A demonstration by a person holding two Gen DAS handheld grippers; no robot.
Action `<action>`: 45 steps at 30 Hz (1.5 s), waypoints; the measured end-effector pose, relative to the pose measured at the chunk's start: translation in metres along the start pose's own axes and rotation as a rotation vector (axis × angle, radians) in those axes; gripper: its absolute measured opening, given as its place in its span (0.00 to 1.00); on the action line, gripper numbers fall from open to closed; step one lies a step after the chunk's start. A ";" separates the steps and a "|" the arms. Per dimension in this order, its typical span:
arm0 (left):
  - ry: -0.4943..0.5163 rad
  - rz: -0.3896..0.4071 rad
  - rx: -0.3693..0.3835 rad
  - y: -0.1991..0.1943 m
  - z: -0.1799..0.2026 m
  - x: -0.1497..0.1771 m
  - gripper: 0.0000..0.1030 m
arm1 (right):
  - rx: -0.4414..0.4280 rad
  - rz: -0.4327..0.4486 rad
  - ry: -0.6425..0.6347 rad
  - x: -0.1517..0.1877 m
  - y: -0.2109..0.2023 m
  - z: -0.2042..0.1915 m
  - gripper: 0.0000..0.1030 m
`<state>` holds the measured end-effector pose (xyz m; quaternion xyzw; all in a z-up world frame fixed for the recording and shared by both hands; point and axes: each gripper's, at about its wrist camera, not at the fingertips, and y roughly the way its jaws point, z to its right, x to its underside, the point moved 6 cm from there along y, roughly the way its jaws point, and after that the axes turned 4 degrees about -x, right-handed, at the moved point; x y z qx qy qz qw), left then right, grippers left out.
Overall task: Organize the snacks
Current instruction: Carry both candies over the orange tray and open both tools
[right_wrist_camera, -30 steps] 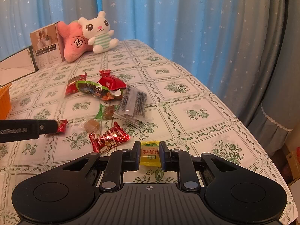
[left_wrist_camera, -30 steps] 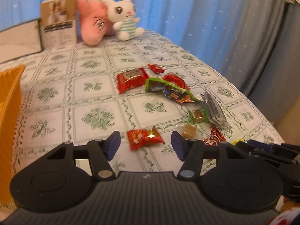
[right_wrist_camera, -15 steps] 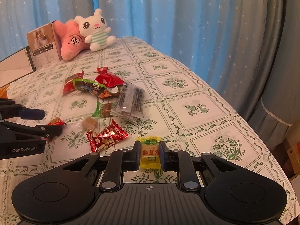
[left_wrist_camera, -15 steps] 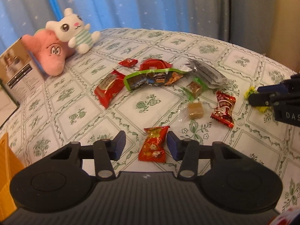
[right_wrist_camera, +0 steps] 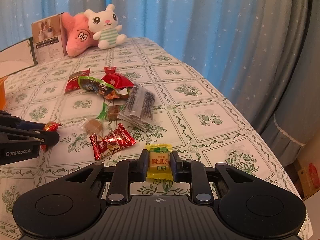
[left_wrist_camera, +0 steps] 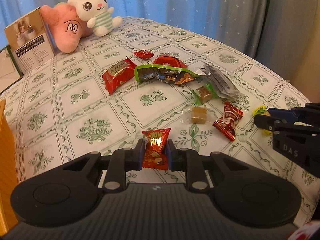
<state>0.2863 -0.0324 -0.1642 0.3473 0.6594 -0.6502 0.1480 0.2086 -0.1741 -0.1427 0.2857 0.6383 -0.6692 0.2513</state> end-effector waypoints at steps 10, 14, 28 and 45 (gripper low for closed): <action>-0.118 0.010 -0.021 -0.026 -0.009 0.009 0.18 | -0.033 0.039 -0.004 -0.003 -0.021 -0.007 0.20; -0.132 0.031 -0.032 -0.046 -0.017 0.007 0.18 | -0.074 0.071 -0.002 -0.010 -0.036 -0.018 0.20; -0.254 0.106 -0.205 -0.149 -0.122 0.021 0.18 | -0.392 0.103 -0.088 -0.047 -0.076 -0.137 0.20; -0.413 0.033 -0.366 -0.179 -0.251 0.091 0.18 | -0.703 0.014 -0.194 -0.060 -0.059 -0.286 0.20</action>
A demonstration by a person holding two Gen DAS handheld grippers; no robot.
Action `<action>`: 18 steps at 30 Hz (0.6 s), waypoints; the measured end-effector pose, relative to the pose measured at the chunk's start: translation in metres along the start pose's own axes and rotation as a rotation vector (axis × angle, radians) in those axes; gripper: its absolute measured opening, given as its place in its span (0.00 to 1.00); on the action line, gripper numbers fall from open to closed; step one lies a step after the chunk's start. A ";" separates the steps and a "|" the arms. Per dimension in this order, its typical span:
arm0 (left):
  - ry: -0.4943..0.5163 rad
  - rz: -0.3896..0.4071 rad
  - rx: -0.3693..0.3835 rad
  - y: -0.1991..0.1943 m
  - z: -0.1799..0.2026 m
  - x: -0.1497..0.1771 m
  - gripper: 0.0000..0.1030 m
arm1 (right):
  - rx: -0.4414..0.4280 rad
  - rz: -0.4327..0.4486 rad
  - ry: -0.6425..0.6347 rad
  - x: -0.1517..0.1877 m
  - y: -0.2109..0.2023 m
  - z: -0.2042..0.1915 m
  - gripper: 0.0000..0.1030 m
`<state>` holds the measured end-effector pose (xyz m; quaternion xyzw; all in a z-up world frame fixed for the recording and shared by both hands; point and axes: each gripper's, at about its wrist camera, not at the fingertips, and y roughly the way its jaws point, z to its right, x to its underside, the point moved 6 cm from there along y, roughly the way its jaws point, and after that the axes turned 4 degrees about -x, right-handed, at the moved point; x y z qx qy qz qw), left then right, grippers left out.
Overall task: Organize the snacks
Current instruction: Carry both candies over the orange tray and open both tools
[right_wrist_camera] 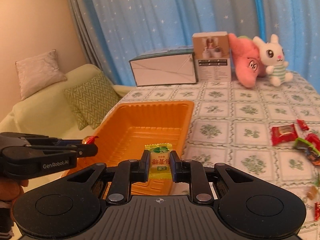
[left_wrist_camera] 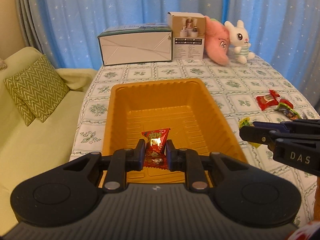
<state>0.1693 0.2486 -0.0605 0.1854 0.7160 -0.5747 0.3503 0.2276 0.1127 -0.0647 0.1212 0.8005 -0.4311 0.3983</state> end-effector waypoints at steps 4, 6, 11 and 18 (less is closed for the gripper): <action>-0.019 -0.012 0.017 0.011 -0.006 0.003 0.18 | -0.012 -0.024 -0.010 0.001 0.015 -0.007 0.20; -0.019 -0.019 0.021 0.017 -0.007 0.004 0.19 | -0.014 -0.034 -0.015 0.002 0.020 -0.009 0.20; 0.003 -0.027 -0.007 0.026 -0.011 0.011 0.41 | -0.004 -0.051 -0.013 0.005 0.029 -0.007 0.20; -0.024 -0.026 -0.020 0.022 -0.022 0.017 0.43 | -0.006 -0.054 -0.014 0.006 0.031 -0.011 0.20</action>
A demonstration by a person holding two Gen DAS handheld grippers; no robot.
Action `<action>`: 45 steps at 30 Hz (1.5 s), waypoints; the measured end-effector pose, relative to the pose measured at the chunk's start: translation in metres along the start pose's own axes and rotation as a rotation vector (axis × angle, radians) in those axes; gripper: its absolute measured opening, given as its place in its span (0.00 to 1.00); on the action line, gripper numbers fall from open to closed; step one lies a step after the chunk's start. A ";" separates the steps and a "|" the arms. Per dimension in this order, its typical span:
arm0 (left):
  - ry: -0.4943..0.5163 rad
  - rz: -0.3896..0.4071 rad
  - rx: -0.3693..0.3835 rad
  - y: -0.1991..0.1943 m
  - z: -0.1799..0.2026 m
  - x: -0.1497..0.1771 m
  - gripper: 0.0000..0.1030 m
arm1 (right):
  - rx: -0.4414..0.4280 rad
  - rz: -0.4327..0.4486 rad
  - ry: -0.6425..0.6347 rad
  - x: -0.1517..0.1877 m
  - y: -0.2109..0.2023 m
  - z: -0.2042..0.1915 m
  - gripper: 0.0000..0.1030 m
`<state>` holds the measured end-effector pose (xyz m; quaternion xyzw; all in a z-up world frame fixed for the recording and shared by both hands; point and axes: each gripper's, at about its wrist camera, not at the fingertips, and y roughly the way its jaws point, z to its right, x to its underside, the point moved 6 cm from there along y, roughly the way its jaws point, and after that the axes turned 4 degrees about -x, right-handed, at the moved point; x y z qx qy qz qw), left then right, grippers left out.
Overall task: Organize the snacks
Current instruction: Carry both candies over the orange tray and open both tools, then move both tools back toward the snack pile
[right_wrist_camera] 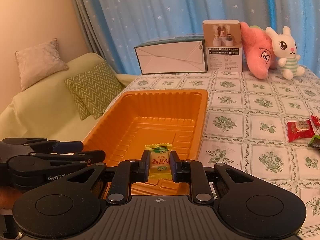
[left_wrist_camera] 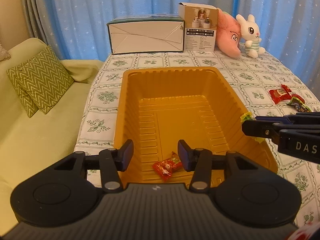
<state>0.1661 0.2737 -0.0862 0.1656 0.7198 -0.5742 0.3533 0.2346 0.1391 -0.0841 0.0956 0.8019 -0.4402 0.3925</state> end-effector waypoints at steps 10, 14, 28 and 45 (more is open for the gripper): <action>-0.018 0.017 -0.006 -0.014 -0.009 0.002 0.43 | -0.015 0.021 -0.020 0.000 0.000 -0.005 0.47; -0.028 0.024 -0.010 -0.019 -0.011 0.004 0.44 | -0.006 0.055 -0.008 -0.004 -0.009 0.000 0.67; -0.024 0.084 0.032 -0.052 0.017 -0.004 0.44 | 0.146 0.161 0.036 0.002 -0.074 0.040 0.67; 0.057 0.154 0.217 -0.114 0.133 -0.003 0.44 | 0.392 0.174 0.152 0.077 -0.194 0.113 0.67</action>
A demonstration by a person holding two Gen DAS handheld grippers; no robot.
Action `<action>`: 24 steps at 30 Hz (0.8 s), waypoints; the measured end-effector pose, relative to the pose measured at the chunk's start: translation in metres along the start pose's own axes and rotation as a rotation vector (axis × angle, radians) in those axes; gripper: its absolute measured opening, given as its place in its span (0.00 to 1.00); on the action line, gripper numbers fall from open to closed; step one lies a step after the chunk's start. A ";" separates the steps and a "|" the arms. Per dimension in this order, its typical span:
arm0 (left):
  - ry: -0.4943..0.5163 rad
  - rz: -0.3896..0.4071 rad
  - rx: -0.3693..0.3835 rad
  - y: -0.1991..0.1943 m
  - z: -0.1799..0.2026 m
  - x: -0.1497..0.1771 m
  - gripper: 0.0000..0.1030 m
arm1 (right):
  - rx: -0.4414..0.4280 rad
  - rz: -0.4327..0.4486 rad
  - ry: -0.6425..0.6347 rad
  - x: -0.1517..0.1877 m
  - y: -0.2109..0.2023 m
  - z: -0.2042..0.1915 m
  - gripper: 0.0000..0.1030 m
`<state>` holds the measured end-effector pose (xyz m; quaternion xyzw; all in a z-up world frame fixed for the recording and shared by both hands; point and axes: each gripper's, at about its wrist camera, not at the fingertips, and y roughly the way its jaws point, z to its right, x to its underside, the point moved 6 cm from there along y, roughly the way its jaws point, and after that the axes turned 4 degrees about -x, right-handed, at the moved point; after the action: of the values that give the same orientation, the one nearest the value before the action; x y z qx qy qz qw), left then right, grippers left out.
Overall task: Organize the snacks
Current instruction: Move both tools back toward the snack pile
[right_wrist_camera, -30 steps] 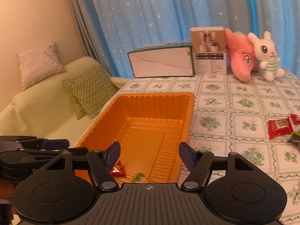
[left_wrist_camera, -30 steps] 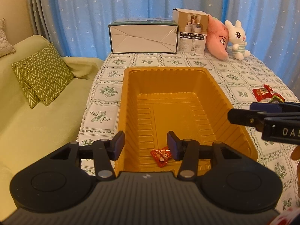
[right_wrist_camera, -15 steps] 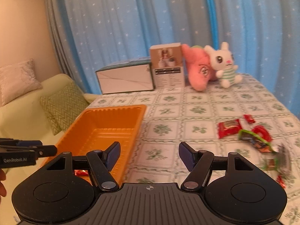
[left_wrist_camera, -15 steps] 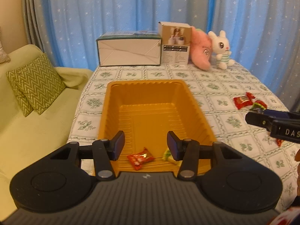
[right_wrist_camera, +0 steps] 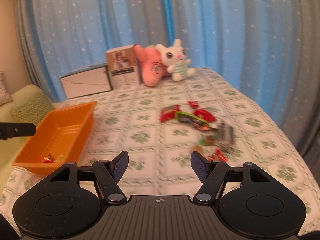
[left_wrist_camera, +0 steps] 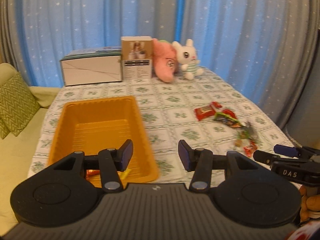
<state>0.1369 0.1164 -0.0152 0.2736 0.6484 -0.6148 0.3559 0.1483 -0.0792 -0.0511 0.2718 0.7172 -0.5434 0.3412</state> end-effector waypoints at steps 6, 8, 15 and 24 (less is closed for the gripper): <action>0.030 -0.020 0.083 0.008 0.052 0.007 0.44 | 0.082 0.008 0.039 0.004 -0.024 0.041 0.67; 0.045 -0.028 0.101 0.012 0.066 0.008 0.44 | 0.097 0.011 0.061 0.004 -0.027 0.052 0.67; 0.086 -0.046 0.138 0.029 0.100 0.012 0.44 | 0.094 0.006 0.111 0.006 -0.021 0.071 0.67; 0.100 -0.063 0.117 0.047 0.112 0.014 0.44 | 0.084 -0.007 0.189 0.011 -0.010 0.093 0.66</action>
<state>0.1797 0.0086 -0.0532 0.3040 0.6366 -0.6481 0.2870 0.1518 -0.1716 -0.0708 0.3335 0.7238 -0.5460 0.2585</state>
